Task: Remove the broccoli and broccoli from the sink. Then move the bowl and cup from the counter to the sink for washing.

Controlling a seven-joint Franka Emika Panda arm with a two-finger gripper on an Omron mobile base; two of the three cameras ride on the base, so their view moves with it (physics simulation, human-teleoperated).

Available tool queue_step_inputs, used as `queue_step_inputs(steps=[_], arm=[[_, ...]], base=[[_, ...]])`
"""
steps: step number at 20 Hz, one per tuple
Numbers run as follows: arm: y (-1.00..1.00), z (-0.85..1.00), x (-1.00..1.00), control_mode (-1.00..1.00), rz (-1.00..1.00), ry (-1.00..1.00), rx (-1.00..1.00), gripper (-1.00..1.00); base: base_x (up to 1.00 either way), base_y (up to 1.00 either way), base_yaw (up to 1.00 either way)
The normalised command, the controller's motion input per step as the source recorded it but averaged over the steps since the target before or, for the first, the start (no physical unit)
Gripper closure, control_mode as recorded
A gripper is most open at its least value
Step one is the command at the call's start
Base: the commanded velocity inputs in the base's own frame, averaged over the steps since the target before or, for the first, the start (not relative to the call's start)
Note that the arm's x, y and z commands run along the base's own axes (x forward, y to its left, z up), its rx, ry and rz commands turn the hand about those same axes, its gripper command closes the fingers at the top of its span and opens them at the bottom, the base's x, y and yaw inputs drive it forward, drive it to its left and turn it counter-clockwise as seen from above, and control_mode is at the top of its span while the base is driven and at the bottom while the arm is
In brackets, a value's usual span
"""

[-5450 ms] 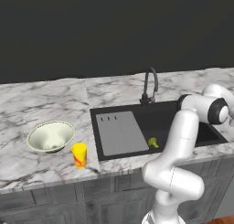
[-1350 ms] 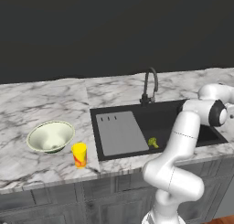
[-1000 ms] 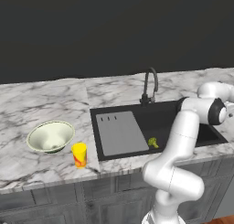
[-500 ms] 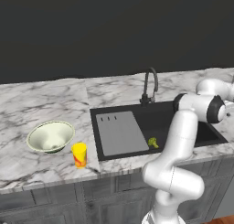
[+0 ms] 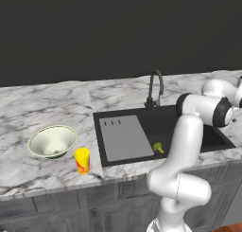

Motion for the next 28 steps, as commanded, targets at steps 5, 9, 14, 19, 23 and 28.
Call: queue_step_inputs(steps=[5, 9, 14, 19, 23, 28], arm=[[0.29, 0.07, -0.13, -1.0, 0.1, 0.0, -0.01, -1.0], [0.3, 0.12, -0.07, -1.0, 0.1, 0.0, 0.0, -1.0], [0.28, 0.13, -0.05, -1.0, 0.09, 0.0, 0.0, -1.0], [0.27, 0.14, 0.0, -1.0, 0.08, 0.0, 0.0, -1.0], [0.28, 0.1, -0.04, -1.0, 0.07, 0.0, 0.0, -1.0], [0.28, 0.1, -0.07, -1.0, 0.08, 0.0, 0.0, -1.0]], base=[[0.0, 0.0, 0.0], [0.0, 0.0, 0.0], [0.0, 0.0, 0.0], [0.0, 0.0, 0.0], [0.0, 0.0, 0.0], [0.0, 0.0, 0.0]])
